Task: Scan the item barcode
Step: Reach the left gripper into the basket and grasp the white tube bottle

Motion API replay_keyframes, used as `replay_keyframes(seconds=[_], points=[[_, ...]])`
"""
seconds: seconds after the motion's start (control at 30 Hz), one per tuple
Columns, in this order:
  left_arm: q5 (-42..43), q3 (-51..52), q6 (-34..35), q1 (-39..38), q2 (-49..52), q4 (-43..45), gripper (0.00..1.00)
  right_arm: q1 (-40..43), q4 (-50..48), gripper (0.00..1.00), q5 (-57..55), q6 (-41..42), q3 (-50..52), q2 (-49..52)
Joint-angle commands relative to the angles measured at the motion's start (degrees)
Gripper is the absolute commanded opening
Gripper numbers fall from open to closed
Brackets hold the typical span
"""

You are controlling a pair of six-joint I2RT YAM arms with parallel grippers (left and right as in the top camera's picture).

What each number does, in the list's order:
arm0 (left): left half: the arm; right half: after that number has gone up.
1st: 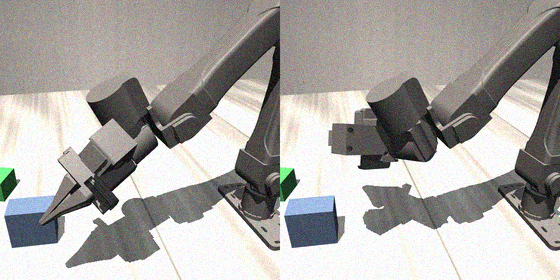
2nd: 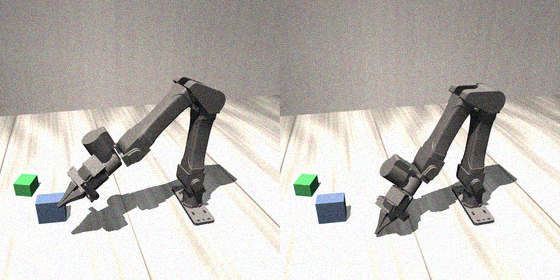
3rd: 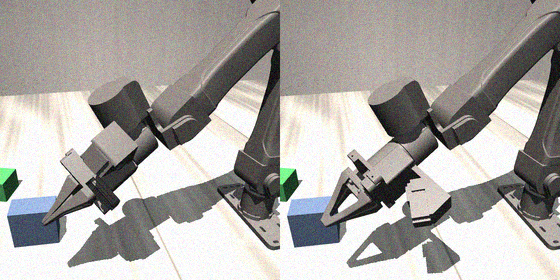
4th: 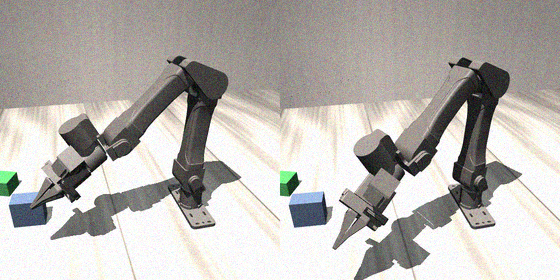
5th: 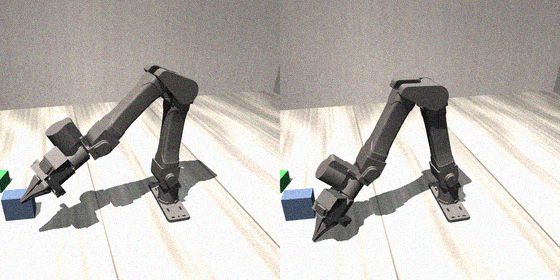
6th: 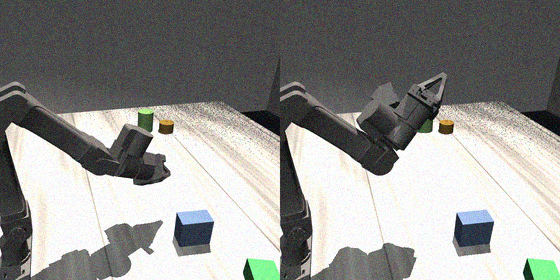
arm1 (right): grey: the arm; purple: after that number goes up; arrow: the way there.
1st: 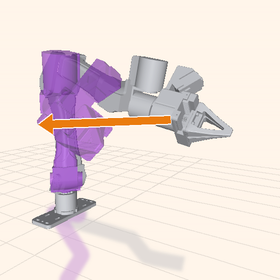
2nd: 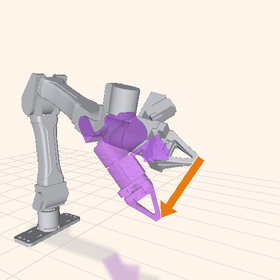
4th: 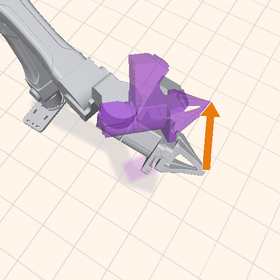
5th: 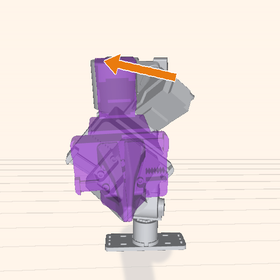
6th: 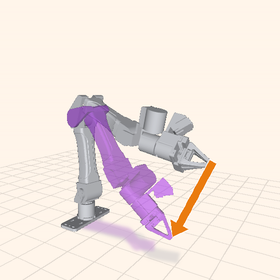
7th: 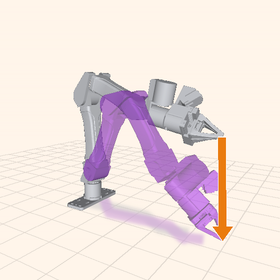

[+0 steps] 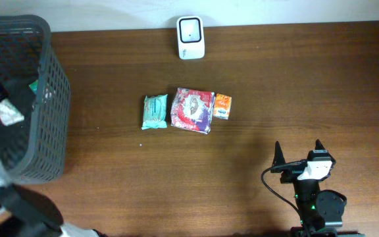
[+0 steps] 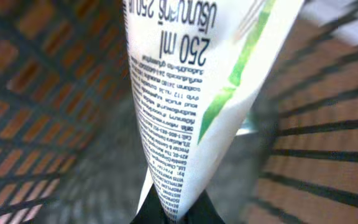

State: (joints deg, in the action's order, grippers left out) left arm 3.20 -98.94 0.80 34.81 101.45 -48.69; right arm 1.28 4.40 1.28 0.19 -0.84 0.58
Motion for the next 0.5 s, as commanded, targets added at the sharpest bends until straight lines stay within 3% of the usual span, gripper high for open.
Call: replay_keyframes(seconds=[0.0,0.33,0.47], points=[[20.3,-0.6,3.6,0.1,-6.5,0.6,0.0,-0.5,0.0,0.99,-0.7,0.1,0.5,-0.4],[58.2,-0.6,5.9,0.1,-11.6,4.9,0.0,-0.5,0.0,0.99,-0.7,0.1,0.5,-0.4],[59.2,-0.7,9.3,0.0,-14.0,6.7,0.0,-0.5,0.0,0.99,-0.7,0.1,0.5,-0.4]])
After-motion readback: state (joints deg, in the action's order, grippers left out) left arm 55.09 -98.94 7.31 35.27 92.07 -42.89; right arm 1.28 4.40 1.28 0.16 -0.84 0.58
